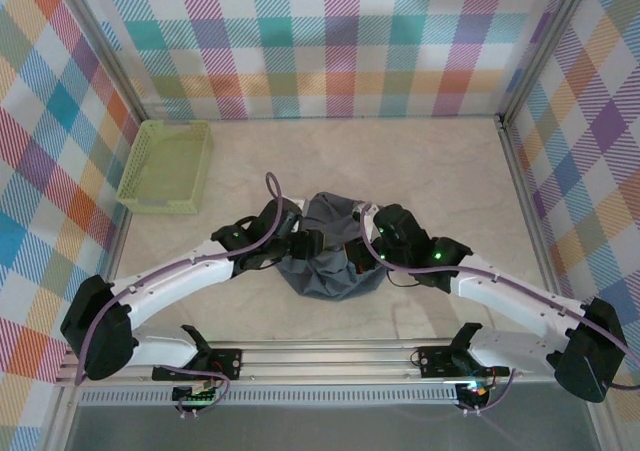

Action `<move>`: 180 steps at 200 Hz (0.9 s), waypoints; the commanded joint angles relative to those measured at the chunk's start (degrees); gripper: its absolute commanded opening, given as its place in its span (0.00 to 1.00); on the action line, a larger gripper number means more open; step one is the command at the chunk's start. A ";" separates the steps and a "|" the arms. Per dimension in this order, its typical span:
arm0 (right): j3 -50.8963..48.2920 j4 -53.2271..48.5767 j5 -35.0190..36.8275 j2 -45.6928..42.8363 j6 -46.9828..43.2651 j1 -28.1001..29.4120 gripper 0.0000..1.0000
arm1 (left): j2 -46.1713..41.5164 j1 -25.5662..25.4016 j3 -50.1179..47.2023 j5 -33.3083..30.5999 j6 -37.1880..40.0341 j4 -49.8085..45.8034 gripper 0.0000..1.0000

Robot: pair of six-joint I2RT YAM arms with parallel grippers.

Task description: Fold the inside-out t-shirt

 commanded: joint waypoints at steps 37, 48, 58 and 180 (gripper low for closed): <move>-2.25 2.16 -0.38 -1.56 0.53 0.64 0.00 | 2.93 -4.65 1.69 4.45 5.75 4.48 0.69; -2.47 2.70 -1.20 -1.72 0.06 0.81 0.00 | 4.55 -4.59 2.53 2.89 5.97 4.21 0.67; -2.67 3.05 -1.86 -1.68 -0.34 0.98 0.00 | 5.88 -4.66 3.28 1.30 5.86 4.25 0.65; -4.67 0.15 6.54 -3.34 0.64 1.52 0.45 | 5.29 -4.54 6.06 -0.58 1.62 5.93 0.00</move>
